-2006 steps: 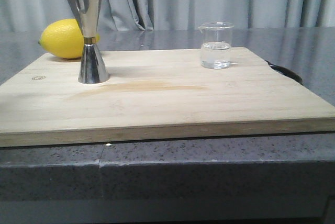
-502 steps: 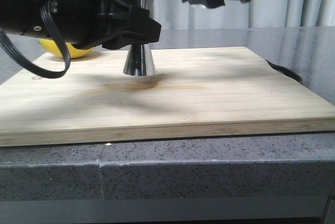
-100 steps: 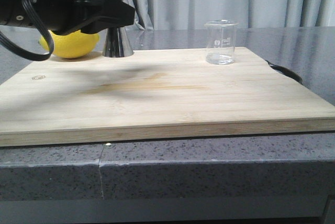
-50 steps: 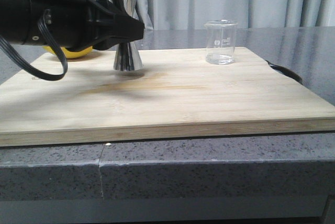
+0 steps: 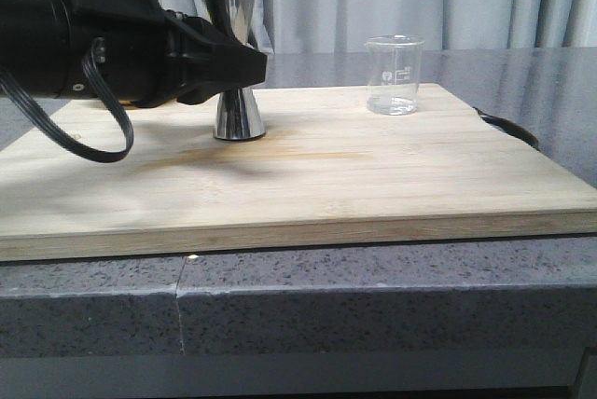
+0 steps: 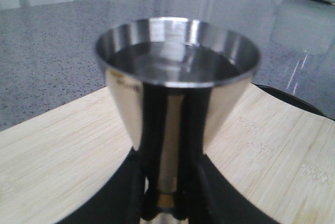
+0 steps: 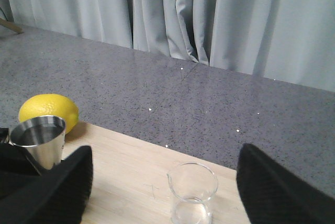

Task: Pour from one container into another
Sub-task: 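Set the filled jigger down on the board with the left gripper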

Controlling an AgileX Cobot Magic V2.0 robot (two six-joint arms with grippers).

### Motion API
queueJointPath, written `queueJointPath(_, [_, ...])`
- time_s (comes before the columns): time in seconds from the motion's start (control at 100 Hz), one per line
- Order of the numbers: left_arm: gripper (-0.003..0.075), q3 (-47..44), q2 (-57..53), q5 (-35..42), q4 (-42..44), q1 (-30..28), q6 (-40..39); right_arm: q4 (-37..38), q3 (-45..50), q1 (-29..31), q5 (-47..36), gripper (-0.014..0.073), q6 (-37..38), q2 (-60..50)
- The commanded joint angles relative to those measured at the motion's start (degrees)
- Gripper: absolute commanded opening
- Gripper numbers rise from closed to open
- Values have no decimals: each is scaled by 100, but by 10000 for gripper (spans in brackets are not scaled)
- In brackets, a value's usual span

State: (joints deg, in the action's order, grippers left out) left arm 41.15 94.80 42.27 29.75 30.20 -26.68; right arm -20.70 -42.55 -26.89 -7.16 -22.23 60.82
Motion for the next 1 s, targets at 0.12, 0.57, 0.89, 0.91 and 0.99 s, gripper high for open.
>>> queueJointPath(0.12, [-19,173,-205,592,-100,-6,-7,25,-130,34,-456,514,-4,-134])
queueJointPath(0.57, [-19,173,-74,571,111,-6,-7,25,-130,34,-469,514,-4,-134])
queueJointPath(0.89, [-19,173,-64,571,143,-6,-7,25,-130,34,-505,514,-4,-134])
queueJointPath(0.91, [-19,173,-64,571,143,-6,-7,25,-130,34,-508,514,-4,-134])
queueJointPath(0.99, [-19,173,-64,571,159,-6,-7,25,-130,34,-530,514,-4,-134])
